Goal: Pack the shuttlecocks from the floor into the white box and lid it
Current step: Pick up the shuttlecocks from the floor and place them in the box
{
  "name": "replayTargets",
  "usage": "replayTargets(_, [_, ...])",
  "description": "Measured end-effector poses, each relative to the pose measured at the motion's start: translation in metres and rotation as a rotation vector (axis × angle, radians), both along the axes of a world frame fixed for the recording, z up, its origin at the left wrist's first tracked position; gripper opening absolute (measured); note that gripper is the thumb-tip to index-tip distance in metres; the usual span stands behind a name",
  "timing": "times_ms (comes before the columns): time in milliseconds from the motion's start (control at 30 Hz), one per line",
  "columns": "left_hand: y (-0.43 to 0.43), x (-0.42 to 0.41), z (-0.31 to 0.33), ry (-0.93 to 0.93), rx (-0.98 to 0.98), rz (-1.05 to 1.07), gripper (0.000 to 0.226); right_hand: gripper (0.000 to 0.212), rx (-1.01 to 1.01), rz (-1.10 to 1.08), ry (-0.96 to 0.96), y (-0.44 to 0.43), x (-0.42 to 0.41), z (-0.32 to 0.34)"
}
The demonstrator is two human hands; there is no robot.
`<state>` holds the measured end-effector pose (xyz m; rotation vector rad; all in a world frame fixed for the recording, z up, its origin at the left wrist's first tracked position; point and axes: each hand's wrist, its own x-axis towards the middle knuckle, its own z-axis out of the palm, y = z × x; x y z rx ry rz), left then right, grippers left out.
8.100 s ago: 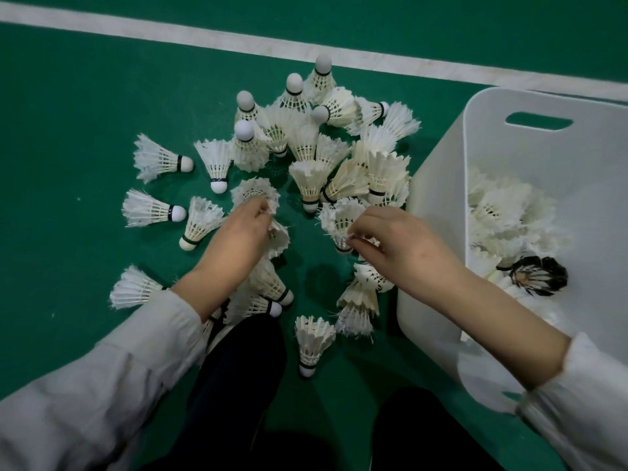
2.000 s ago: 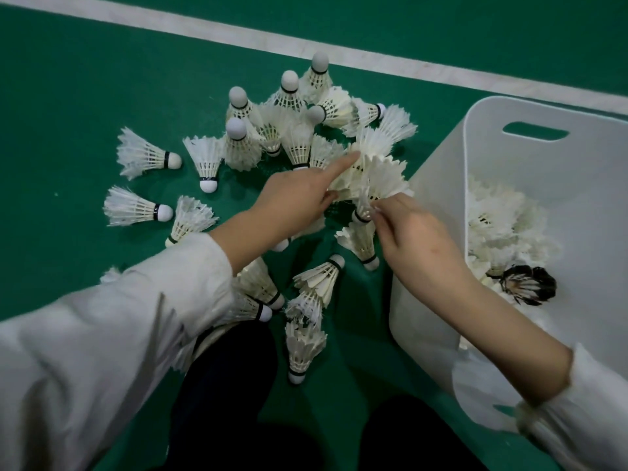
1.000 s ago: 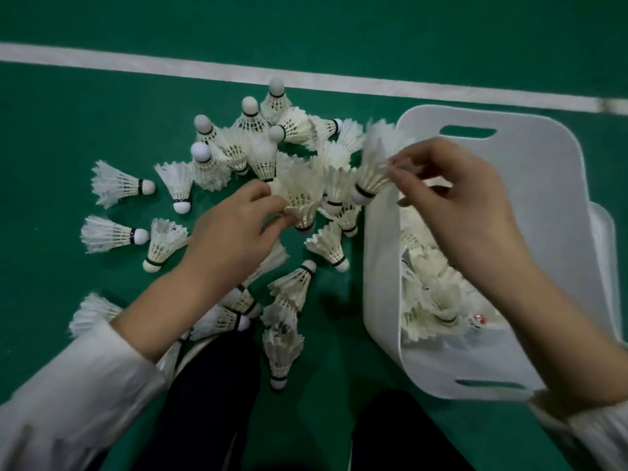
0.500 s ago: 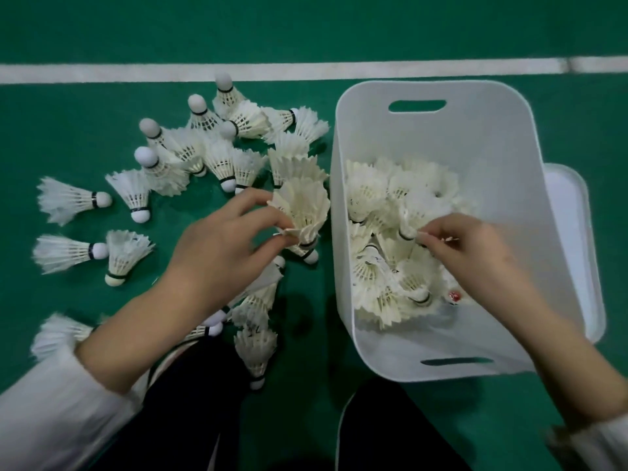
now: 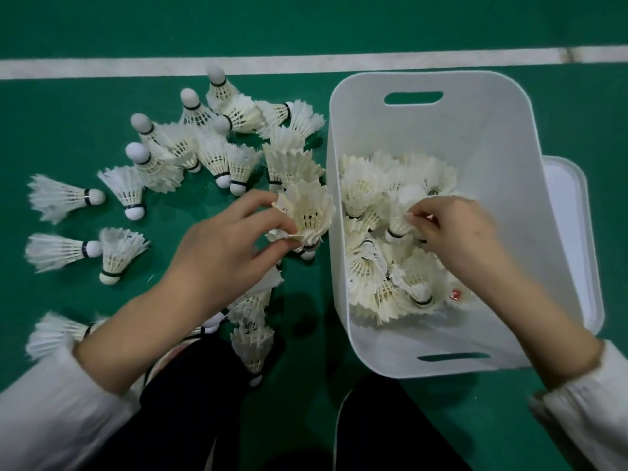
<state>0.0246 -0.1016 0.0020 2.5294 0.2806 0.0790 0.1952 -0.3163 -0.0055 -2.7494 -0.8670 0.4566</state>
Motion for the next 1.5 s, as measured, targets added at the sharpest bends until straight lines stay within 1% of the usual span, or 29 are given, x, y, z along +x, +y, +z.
replayTargets(100, [0.0,-0.002,0.001,0.003,0.0,0.007,0.035,0.017,-0.021,0.04,-0.013,-0.002,0.0,-0.002])
replayTargets(233, [0.002,-0.003,0.0,0.0,-0.016,0.019,0.034,0.019,-0.119,0.104,0.03,-0.009,-0.007,-0.018])
replayTargets(367, [0.002,-0.003,0.0,-0.013,0.002,0.018,0.034,0.019,-0.107,0.04,0.015,-0.012,-0.006,-0.008])
replayTargets(433, [0.001,-0.004,0.0,-0.018,-0.004,0.012,0.034,0.019,-0.131,0.031,0.052,-0.012,-0.006,-0.007])
replayTargets(567, [-0.001,-0.003,0.002,-0.017,-0.022,0.002,0.036,0.018,-0.266,0.044,0.195,-0.008,-0.014,-0.016])
replayTargets(633, [-0.002,-0.003,0.003,-0.012,-0.021,0.002,0.036,0.02,-0.275,0.047,0.209,-0.005,-0.013,-0.018])
replayTargets(700, [-0.002,-0.004,0.004,0.0,-0.025,-0.002,0.034,0.024,-0.279,0.077,0.165,-0.003,-0.013,-0.013])
replayTargets(767, [-0.003,-0.004,0.005,0.01,-0.031,-0.003,0.032,0.034,-0.184,0.099,0.082,-0.002,-0.015,-0.001])
replayTargets(833, [-0.002,-0.004,0.007,0.01,-0.036,-0.001,0.03,0.036,0.064,0.082,0.028,0.002,-0.021,0.022])
replayTargets(900, [-0.003,-0.004,0.01,0.005,-0.039,-0.012,0.029,0.038,0.296,0.133,0.081,0.01,-0.031,0.046])
replayTargets(933, [-0.004,-0.003,0.011,-0.001,-0.04,-0.02,0.027,0.04,0.351,0.213,0.117,0.014,-0.037,0.054])
replayTargets(967, [-0.005,-0.003,0.013,-0.008,-0.04,-0.027,0.026,0.042,0.365,0.317,0.134,0.019,-0.043,0.058])
replayTargets(1033, [-0.005,-0.002,0.016,-0.029,-0.047,-0.041,0.023,0.045,0.316,0.503,0.093,0.029,-0.052,0.054])
replayTargets(1067, [-0.005,-0.002,0.016,-0.038,-0.054,-0.042,0.022,0.044,0.273,0.554,0.049,0.033,-0.054,0.049])
replayTargets(1100, [-0.005,-0.003,0.017,-0.044,-0.062,-0.038,0.022,0.038,0.247,0.57,0.005,0.036,-0.055,0.044])
replayTargets(1167, [-0.004,-0.004,0.018,-0.057,-0.08,-0.03,0.02,0.022,0.272,0.546,-0.035,0.042,-0.055,0.04])
replayTargets(1200, [-0.004,-0.005,0.018,-0.067,-0.09,-0.028,0.02,0.018,0.309,0.525,-0.025,0.044,-0.054,0.039])
replayTargets(1267, [-0.004,-0.004,0.019,-0.094,-0.112,-0.028,0.024,0.016,0.402,0.46,0.016,0.045,-0.051,0.041])
replayTargets(1400, [-0.006,-0.002,0.026,-0.076,-0.235,-0.022,0.052,0.008,0.546,0.255,0.078,0.033,-0.038,0.054])
replayTargets(1467, [-0.005,-0.003,0.023,-0.076,-0.342,0.039,0.055,0.011,0.621,0.113,0.14,0.02,-0.032,0.06])
replayTargets(1500, [-0.004,-0.003,0.021,-0.076,-0.374,0.074,0.053,0.008,0.647,0.045,0.174,0.012,-0.03,0.061])
